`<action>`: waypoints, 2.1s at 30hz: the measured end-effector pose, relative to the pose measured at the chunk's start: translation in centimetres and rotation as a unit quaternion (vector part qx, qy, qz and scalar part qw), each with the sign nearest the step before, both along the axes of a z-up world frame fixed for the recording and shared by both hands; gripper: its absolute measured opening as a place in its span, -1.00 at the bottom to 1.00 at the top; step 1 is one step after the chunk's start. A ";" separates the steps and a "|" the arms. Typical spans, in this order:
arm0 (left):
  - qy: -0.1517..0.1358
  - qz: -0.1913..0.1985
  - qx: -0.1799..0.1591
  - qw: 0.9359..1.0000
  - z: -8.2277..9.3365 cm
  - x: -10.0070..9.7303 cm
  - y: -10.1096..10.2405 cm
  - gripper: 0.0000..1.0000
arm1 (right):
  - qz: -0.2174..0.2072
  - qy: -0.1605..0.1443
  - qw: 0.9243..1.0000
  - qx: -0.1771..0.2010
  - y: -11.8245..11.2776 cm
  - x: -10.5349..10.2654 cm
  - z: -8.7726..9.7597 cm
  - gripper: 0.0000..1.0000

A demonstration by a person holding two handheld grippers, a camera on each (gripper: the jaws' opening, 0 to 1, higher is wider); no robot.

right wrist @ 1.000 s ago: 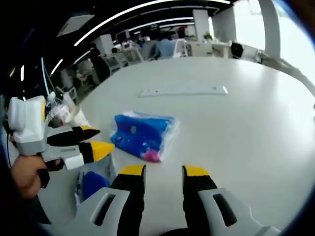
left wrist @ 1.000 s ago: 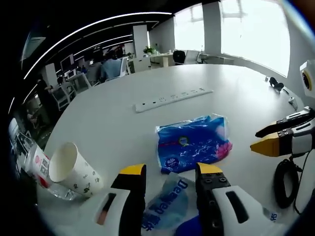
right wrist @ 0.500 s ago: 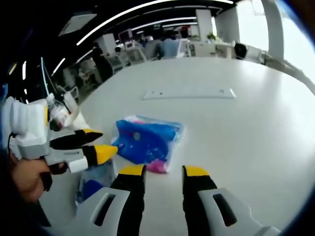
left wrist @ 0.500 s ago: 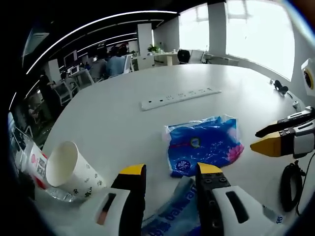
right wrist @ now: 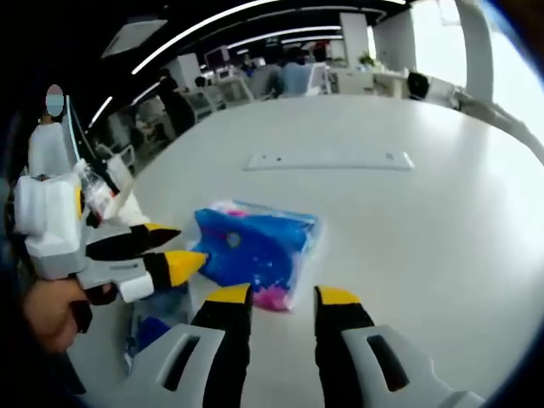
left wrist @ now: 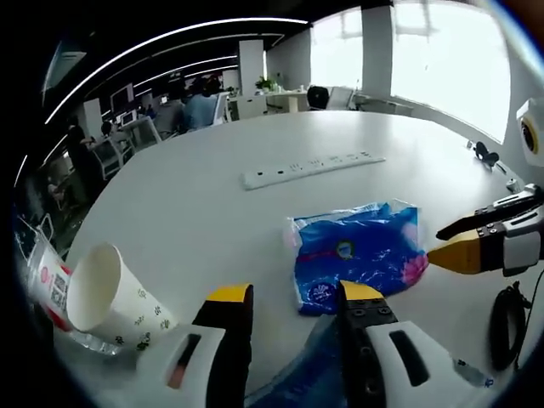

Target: Arrange the tabletop items into an orderly group along one side of the table until the central work area is clear of visible clutter.

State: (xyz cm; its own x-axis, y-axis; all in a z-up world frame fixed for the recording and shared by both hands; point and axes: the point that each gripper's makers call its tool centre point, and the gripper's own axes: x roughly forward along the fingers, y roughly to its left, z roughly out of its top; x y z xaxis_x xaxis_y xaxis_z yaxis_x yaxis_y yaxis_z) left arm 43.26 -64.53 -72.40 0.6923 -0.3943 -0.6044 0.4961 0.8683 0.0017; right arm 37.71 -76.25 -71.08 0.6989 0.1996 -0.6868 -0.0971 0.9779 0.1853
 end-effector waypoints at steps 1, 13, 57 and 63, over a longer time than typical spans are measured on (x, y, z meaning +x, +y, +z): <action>0.001 0.000 0.000 1.000 -0.1 0.0 0.0 -0.24 | -0.001 0.001 1.000 0.000 0.0 0.1 0.0 -0.50; 0.004 0.001 -0.011 1.000 -0.6 0.7 -0.6 -0.31 | -0.011 0.009 1.000 0.009 -0.2 1.0 -0.9 -0.51; 0.005 -0.019 -0.013 1.000 0.0 0.7 -0.8 -1.00 | -0.028 0.028 0.999 0.002 -0.8 0.5 -1.3 -1.00; 0.001 -0.033 -0.017 0.999 0.8 -0.2 -1.6 -1.00 | -0.044 0.019 0.999 -0.007 -1.7 -0.3 -0.6 -1.00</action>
